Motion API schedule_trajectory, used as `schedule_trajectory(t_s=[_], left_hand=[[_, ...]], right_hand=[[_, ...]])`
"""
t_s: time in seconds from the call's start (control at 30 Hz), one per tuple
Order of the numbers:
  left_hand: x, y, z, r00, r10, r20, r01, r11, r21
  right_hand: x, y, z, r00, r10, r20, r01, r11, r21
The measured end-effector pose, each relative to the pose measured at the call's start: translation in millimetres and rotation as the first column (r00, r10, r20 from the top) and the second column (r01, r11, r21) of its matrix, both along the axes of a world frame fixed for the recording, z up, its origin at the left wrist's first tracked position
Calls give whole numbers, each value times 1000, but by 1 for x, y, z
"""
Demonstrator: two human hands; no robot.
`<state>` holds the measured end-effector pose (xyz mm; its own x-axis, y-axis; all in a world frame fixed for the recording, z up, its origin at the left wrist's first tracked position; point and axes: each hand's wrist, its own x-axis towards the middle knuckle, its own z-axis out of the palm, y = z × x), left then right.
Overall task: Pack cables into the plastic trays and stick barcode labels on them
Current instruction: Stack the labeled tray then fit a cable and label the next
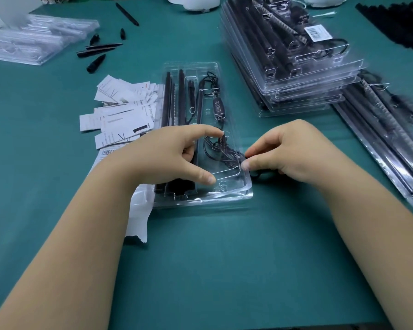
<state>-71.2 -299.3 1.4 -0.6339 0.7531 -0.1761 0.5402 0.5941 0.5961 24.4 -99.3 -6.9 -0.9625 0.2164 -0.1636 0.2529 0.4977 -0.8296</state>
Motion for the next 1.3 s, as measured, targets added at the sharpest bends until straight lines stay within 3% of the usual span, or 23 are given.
schedule_trajectory(t_s=[0.23,0.47,0.67,0.77,0.97,1.07,1.13,1.17,1.3], left_hand=[[2,1,1,1000,-9,-5,9,1000,6],[2,2,1,1000,-9,-20,10,1000,11],[3,0,1,1000,7,-17,-5,993,116],[1,0,2,999,51,-12,-49,985,168],[1,2,3,1000,-7,-5,7,999,49],[4,4,2,1000,-2,-16,3,1000,31],[3,5,3,1000,16,-16,-15,1000,20],[3,6,3,999,27,-18,-26,1000,6],[1,10,3,999,34,-40,-37,996,-85]], right_hand=[[-3,12,1,991,113,71,-105,989,-102],[-5,9,-5,997,73,15,-70,988,-141],[-5,8,-4,990,129,50,-118,977,-180],[-3,2,-4,982,175,67,-164,977,-140],[-3,-9,-9,1000,-6,27,9,997,-80],[-4,-13,-13,997,-62,-56,66,996,65],[-4,-11,-11,998,-8,-58,17,989,150],[-3,-9,-9,999,40,-22,-37,992,123],[2,9,3,976,168,141,-123,953,-278]])
